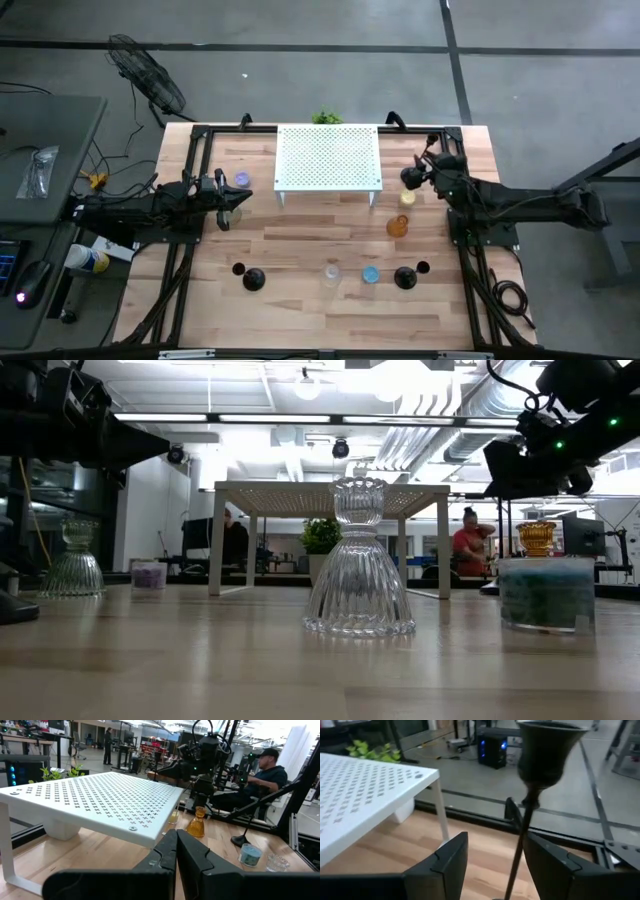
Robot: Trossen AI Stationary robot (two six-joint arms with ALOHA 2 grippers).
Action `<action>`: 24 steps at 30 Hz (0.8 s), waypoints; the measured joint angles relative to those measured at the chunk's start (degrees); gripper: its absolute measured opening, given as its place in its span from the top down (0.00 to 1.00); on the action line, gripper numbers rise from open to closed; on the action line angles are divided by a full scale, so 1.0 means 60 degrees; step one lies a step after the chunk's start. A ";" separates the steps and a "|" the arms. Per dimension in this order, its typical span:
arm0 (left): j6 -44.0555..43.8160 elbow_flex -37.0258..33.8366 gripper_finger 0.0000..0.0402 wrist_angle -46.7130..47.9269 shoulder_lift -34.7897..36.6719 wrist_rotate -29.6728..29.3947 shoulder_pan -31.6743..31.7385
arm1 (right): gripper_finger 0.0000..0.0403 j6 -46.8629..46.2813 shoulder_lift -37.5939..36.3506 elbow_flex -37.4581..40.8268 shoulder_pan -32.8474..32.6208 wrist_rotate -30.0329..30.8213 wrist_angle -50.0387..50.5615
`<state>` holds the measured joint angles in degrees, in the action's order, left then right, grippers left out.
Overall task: Pick & Place candle stick holders
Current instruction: Put the top black candle holder on the shelf
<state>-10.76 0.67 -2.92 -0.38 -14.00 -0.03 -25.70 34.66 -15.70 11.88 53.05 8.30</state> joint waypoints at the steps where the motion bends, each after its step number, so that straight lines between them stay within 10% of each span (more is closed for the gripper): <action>1: 0.0000 0.0000 0.99 0.0000 0.0000 0.0000 0.0003 | 0.55 -0.0005 0.0020 0.0000 0.0049 0.0002 -0.0041; 24: 0.0002 0.0000 0.99 0.0000 0.0000 0.0000 0.0003 | 0.69 -0.0264 0.0090 0.0000 0.0354 0.0268 -0.0207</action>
<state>-10.75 0.67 -2.92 -0.38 -14.00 -0.01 -27.28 35.20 -15.70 14.00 54.66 7.06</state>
